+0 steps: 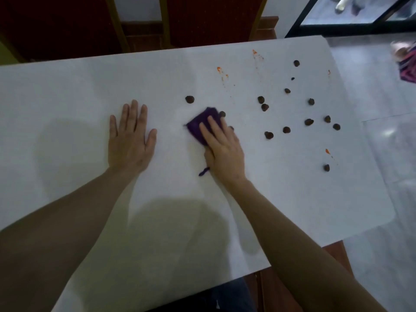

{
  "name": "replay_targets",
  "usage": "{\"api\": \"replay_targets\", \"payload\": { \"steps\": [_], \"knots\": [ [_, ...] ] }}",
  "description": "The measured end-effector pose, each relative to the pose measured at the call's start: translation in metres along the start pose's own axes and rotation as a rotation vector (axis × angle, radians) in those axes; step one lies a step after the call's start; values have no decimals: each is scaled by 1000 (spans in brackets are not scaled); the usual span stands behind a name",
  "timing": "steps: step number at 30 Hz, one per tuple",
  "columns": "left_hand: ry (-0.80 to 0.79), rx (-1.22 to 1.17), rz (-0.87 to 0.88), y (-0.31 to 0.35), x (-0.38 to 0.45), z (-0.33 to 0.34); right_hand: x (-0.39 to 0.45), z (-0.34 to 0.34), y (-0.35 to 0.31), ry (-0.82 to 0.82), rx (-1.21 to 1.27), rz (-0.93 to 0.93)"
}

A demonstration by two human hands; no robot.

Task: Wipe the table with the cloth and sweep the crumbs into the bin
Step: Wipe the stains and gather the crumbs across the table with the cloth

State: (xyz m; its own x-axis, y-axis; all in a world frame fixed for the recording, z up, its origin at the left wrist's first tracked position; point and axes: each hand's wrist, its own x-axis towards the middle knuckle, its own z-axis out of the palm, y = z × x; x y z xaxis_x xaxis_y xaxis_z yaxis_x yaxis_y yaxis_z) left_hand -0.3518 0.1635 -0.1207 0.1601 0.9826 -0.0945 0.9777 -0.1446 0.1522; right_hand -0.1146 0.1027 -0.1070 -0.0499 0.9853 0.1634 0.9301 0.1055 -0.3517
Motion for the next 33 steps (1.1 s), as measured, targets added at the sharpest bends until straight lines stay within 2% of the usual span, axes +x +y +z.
{"api": "replay_targets", "payload": {
  "steps": [3,8,12,15,18,22,25,29,33],
  "knots": [
    [-4,1,5,0,0,-1,18,-8,20,-31,-10,150],
    [-23,-12,9,-1,0,-2,-1,-37,74,30,-51,391],
    [-23,-38,53,4,15,-8,-41,-48,80,66,-70,469],
    [-10,-25,86,19,42,-12,-67,-42,56,69,-56,413],
    [-10,9,96,29,76,-15,-76,-30,28,33,6,240],
    [-17,38,69,12,99,-12,-54,-10,-4,-6,46,-26],
    [-3,28,99,3,99,-9,-19,6,-19,-28,58,-157],
    [18,21,109,3,100,-8,30,22,-28,-16,48,-228],
    [20,35,113,1,101,-6,78,29,-22,41,20,-150]
  ]
}}
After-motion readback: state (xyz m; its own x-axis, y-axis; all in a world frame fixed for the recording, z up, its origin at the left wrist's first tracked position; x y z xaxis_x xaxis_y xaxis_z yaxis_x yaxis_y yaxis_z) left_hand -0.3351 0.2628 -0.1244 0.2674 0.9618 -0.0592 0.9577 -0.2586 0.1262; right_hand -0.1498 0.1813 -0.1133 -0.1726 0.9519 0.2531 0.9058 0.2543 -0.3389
